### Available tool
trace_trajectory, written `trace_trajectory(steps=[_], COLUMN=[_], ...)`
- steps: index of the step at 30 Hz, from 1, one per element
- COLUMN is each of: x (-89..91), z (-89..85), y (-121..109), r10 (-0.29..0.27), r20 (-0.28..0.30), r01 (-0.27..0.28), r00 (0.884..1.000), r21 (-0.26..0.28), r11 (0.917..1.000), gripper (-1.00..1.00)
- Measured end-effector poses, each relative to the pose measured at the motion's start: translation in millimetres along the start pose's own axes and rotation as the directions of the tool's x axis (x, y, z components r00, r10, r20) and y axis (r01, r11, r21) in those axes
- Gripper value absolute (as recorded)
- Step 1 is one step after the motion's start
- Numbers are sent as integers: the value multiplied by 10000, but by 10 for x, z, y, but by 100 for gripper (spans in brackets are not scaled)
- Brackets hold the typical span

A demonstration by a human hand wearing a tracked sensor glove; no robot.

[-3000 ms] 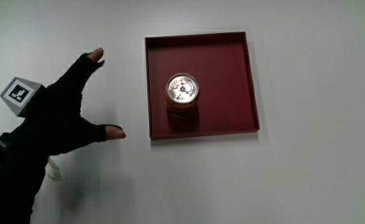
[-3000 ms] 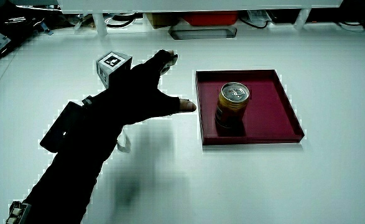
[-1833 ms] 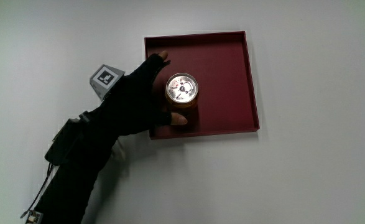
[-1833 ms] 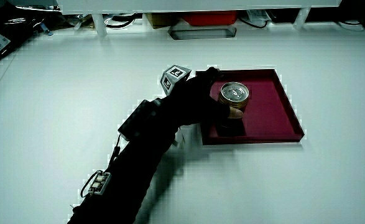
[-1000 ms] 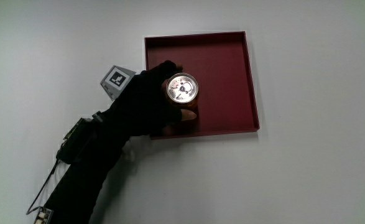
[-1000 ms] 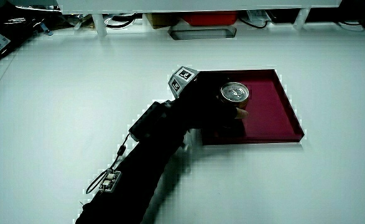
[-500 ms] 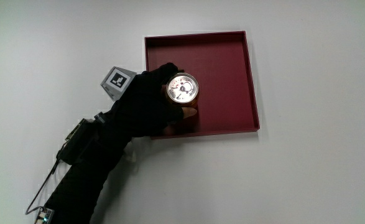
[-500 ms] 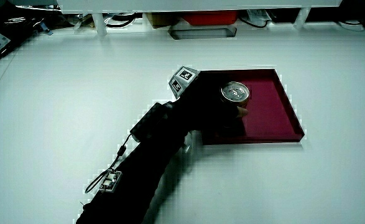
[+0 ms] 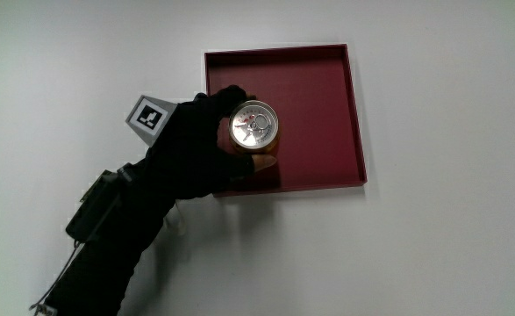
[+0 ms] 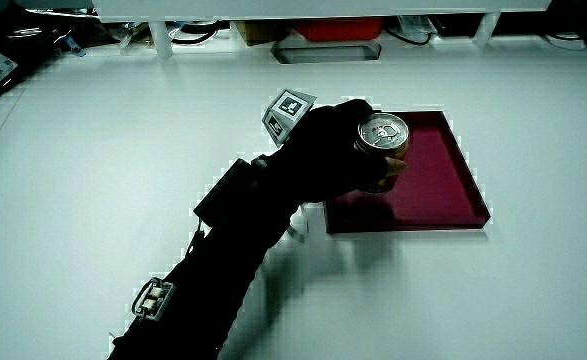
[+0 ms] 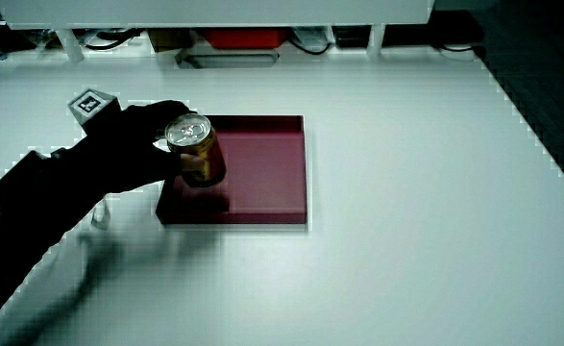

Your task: Pick red bull from plate

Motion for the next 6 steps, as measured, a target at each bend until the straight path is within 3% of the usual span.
trace_trajectory(steps=[2,3,4,5,6], x=[80,142,190,269,308], z=[30,30,20,4,-5], y=[-47,-60,-92,-111,-134], r10=[-512,-1631,-1442,-2136,-2425], r20=[-1136,-1053,-650,-85,-274], r01=[521,1652,1449,2137,2426], r00=[9922,9810,9874,9769,9698], r21=[53,117,62,124,6], r11=[9986,9862,9894,9768,9701], gripper=[100,100,100,100,100])
